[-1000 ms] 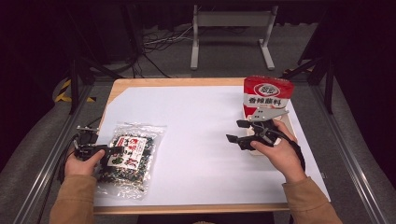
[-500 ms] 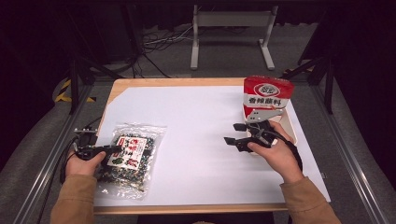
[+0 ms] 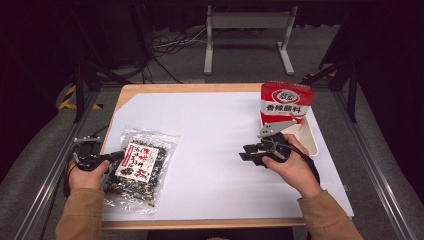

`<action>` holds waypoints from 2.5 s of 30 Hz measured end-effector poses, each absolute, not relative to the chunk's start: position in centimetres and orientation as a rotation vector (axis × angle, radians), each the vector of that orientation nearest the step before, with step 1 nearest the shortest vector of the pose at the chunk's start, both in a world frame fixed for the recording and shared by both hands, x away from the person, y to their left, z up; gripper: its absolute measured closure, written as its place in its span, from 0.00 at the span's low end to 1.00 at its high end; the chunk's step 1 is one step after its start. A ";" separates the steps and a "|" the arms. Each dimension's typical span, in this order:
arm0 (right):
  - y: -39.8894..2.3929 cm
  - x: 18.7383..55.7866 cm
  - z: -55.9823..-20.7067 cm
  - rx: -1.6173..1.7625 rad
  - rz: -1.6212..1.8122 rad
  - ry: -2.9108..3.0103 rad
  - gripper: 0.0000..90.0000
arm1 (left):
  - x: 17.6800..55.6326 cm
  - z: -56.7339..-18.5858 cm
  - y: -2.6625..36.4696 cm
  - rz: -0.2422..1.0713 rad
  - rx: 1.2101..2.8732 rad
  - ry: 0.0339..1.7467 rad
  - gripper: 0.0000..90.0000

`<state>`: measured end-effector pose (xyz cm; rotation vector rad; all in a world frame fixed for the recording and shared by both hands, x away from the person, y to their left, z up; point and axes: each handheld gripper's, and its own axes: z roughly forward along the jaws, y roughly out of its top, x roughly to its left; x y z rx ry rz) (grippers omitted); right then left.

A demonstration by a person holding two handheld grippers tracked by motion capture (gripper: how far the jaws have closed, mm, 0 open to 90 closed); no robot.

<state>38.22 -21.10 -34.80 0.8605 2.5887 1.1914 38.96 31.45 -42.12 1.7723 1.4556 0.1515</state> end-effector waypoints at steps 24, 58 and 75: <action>-19.4 37.2 -34.2 0.902 1.416 2.476 0.60 | 34.9 -34.2 26.5 0.418 1.692 1.071 0.98; -16.9 38.1 -35.9 0.998 1.780 2.369 0.38 | 33.9 -31.6 18.7 0.335 1.622 0.694 0.98; -17.5 38.1 -35.5 0.884 1.908 2.413 0.76 | 34.3 -32.8 18.2 0.264 1.593 0.668 0.98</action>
